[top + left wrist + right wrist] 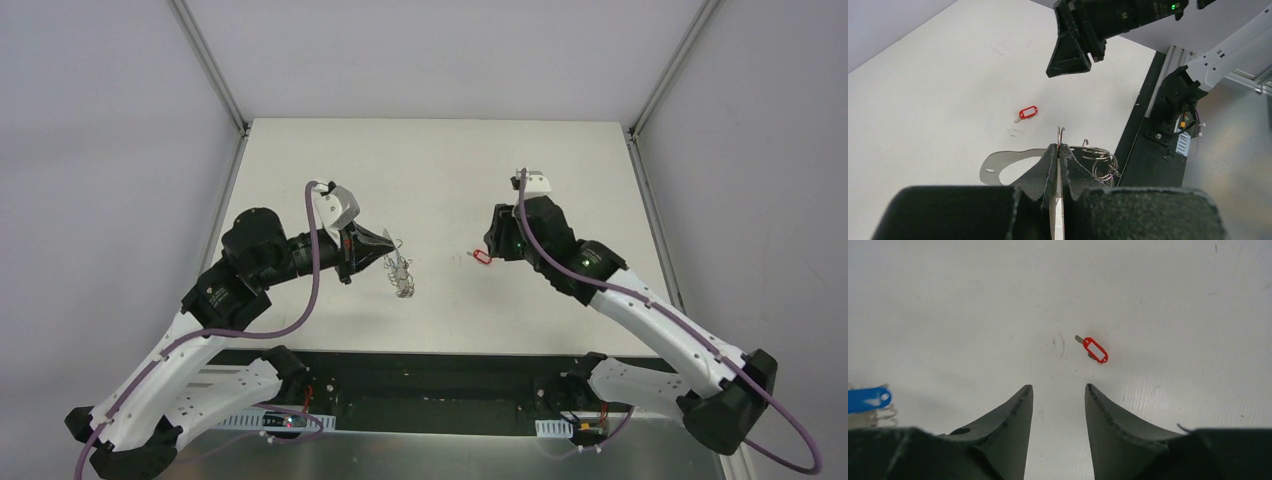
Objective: Put the keys on the keyring
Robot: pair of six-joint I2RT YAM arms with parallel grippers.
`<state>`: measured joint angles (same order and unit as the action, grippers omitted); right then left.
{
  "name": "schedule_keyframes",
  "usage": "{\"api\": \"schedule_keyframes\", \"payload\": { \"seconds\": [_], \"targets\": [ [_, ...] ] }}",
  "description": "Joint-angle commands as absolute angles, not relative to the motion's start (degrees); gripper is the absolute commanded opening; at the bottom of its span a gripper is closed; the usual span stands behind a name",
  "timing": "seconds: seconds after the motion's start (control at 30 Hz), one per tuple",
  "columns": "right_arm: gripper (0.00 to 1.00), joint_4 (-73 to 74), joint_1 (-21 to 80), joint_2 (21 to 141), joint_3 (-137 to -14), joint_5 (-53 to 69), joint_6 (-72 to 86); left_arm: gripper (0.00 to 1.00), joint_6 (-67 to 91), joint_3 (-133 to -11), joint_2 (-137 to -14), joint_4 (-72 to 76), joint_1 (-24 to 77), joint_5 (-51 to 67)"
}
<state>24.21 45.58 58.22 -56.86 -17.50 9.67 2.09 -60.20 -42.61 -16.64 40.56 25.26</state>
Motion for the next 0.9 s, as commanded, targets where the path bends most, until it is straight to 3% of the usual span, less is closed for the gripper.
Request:
{"api": "schedule_keyframes", "payload": {
  "seconds": [0.0, 0.27, 0.63, 0.87],
  "targets": [
    [0.45, 26.1, 39.5, 64.8, -56.0, -11.3, 17.2, 0.0, 0.9, -59.5, -40.5, -14.6, 40.9, 21.6],
    [0.47, 16.6, 27.4, 74.5, -49.0, -2.0, 25.3, 0.0, 0.7, -57.4, -39.0, -14.8, 40.8, 22.3],
    [0.51, 2.0, 26.3, 86.0, -44.6, 2.3, 24.3, 0.0, 0.9, -56.6, -39.2, -14.8, 40.9, 23.7],
    [0.47, -3.6, 25.7, 92.5, -45.7, 2.9, 22.5, 0.0, 0.8, -56.3, -39.0, -14.8, 40.9, 23.6]
  ]
}}
